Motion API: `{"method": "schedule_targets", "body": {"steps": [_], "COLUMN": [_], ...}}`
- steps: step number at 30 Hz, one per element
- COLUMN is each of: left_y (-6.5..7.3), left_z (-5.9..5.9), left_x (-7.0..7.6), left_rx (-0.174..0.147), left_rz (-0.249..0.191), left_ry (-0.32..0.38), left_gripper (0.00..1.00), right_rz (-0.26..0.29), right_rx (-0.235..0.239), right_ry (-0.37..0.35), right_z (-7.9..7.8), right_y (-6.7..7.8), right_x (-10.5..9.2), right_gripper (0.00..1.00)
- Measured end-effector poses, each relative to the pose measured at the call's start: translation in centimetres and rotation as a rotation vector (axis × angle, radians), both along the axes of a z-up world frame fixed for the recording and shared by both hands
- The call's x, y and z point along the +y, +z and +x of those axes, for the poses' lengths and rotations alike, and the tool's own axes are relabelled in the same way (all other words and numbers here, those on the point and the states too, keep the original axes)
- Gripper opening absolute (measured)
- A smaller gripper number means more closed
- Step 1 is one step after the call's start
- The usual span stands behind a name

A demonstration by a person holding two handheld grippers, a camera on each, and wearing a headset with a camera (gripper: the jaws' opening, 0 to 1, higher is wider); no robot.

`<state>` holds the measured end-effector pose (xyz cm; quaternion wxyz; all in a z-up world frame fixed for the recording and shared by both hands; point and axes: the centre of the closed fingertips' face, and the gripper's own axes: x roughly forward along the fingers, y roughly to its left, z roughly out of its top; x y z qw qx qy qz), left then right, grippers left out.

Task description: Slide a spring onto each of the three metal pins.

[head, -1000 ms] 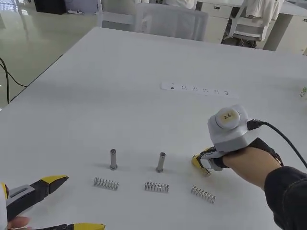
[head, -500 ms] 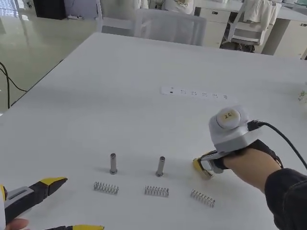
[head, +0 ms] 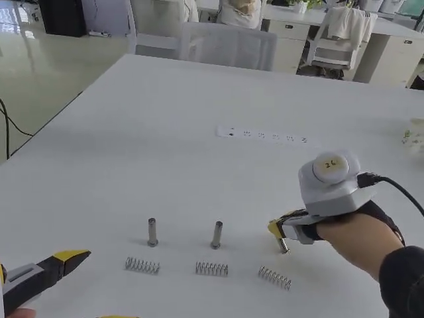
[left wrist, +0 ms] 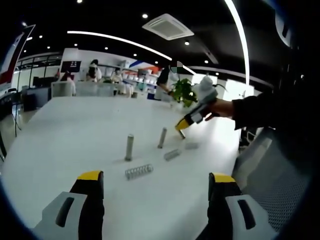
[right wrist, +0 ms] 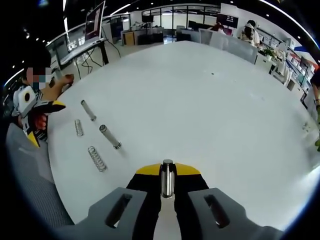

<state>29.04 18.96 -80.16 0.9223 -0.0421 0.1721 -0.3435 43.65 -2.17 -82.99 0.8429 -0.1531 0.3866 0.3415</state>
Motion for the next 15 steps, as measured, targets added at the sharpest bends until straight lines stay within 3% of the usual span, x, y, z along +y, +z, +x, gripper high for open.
{"method": "schedule_targets", "body": {"steps": [15], "left_y": [0.25], "left_z": [-0.06], "left_x": [-0.19], "left_rx": [-0.009], "left_rz": [0.003], "left_ry": [-0.002], "left_gripper": [0.82], "right_rz": [0.025], "right_rx": [-0.029], "right_ry": [-0.012], "right_z": [-0.92], "right_y": [0.95], "right_x": [-0.62], "right_gripper": [0.05]}}
